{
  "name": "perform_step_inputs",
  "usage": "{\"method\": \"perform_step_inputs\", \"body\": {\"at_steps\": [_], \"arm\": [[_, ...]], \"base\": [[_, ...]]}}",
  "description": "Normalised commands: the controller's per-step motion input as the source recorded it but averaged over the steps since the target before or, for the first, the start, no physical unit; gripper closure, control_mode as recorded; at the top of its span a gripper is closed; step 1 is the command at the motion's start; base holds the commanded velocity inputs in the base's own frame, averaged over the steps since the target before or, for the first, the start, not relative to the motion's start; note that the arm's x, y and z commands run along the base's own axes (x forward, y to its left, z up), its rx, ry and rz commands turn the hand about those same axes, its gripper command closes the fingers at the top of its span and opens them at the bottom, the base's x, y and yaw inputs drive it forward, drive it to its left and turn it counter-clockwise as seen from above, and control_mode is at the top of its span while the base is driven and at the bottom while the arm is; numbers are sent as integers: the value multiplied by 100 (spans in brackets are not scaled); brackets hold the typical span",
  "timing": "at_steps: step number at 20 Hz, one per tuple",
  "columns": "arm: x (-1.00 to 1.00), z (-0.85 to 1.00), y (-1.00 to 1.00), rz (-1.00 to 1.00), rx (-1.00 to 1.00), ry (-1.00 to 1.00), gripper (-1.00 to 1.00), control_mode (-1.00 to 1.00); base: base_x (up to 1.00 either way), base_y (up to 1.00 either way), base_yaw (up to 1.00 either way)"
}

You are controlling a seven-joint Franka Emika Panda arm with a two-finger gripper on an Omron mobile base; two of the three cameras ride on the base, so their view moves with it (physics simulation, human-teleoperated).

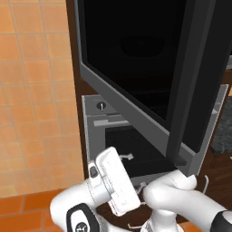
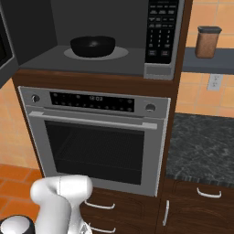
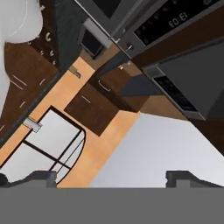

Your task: Open the microwave, place the bowl with waffle inside the microwave, then close the microwave door and turn it on.

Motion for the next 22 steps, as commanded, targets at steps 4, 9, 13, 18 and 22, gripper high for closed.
{"method": "perform_step_inputs", "body": {"at_steps": [4,9,13,18,22], "arm": [[16,14,60,3,15,6,-100,-100],[3,15,40,2,13,-1,-100,-100],[7,30,4,0,14,-18,-100,-100],[12,43,0,1,10,-19,-100,-100],[14,34,5,7,6,-18,-100,-100]], "base": [[0,0,0],[0,0,0],[0,0,0],[0,0,0],[0,0,0]]}}
